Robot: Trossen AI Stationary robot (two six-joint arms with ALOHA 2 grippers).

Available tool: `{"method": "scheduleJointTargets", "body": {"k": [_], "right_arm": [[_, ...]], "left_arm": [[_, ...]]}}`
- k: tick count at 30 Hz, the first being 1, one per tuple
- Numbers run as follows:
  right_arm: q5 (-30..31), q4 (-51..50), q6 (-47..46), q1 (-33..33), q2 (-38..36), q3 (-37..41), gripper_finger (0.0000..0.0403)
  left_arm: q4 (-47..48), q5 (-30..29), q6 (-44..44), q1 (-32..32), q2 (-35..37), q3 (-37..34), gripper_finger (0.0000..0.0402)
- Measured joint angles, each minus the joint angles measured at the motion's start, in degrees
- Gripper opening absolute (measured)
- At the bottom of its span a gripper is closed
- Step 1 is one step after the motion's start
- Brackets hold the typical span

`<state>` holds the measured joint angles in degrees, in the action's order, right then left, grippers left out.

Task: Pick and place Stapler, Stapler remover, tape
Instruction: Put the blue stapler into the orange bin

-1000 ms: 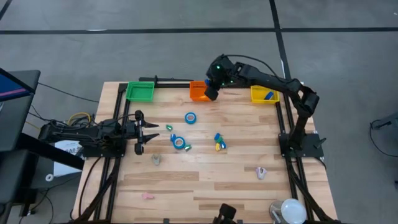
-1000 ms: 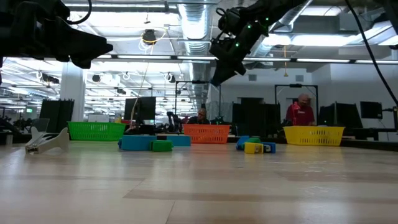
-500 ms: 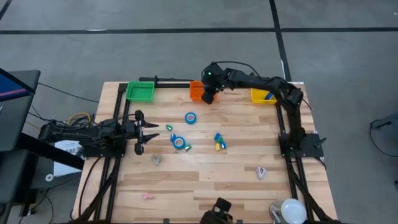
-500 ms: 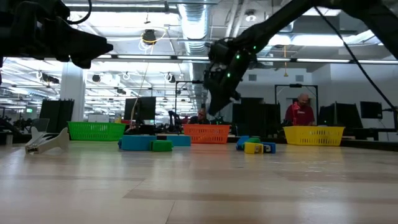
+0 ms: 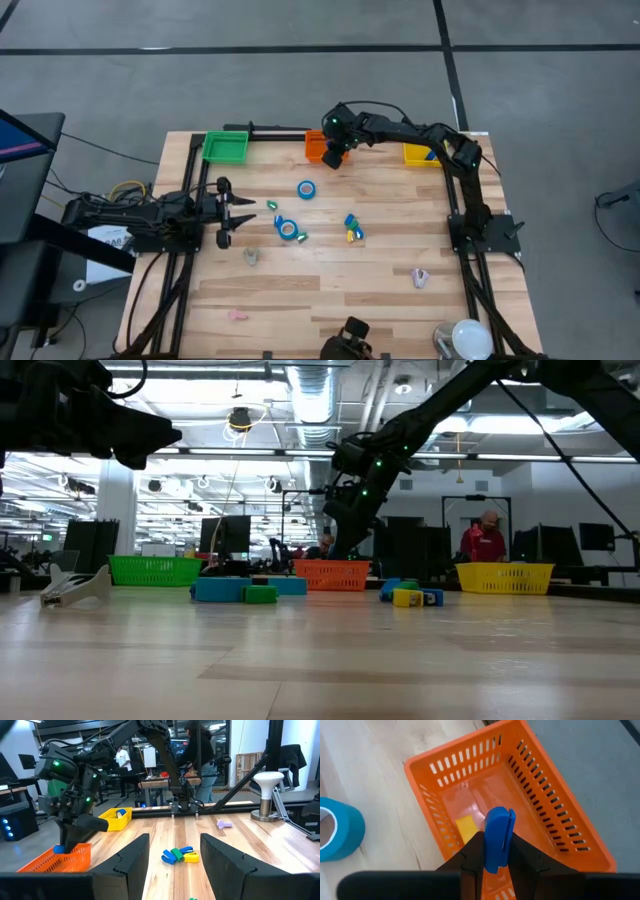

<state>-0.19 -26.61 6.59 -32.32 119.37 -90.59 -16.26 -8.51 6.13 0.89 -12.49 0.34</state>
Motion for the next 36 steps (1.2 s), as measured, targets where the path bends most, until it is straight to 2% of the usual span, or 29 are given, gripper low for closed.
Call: {"method": "scheduleJointTargets", "body": {"k": [10,19,23,31,36], "right_arm": [[0.00,0.13,-0.02,0.09,0.00,0.00,0.0063],[0.00,0.08,-0.18,0.09,0.00,0.00,0.0093],[0.01,0.04,-0.18,0.09,0.00,0.00,0.0122],[0.17,-0.45,-1.05,0.07,-0.05,0.00,0.0211],[0.16,-1.67,-0.64,0.09,-2.10,0.00,0.0240]], "left_arm": [[-0.48,0.00,0.00,0.00,0.00,0.00,0.0168],[-0.74,0.00,0.00,0.01,0.00,0.00,0.0168],[-0.80,0.00,0.00,0.02,0.00,0.00,0.0168],[-1.02,0.00,0.00,0.02,0.00,0.00,0.0168],[-1.02,0.00,0.00,0.01,0.00,0.00,0.0168]]}}
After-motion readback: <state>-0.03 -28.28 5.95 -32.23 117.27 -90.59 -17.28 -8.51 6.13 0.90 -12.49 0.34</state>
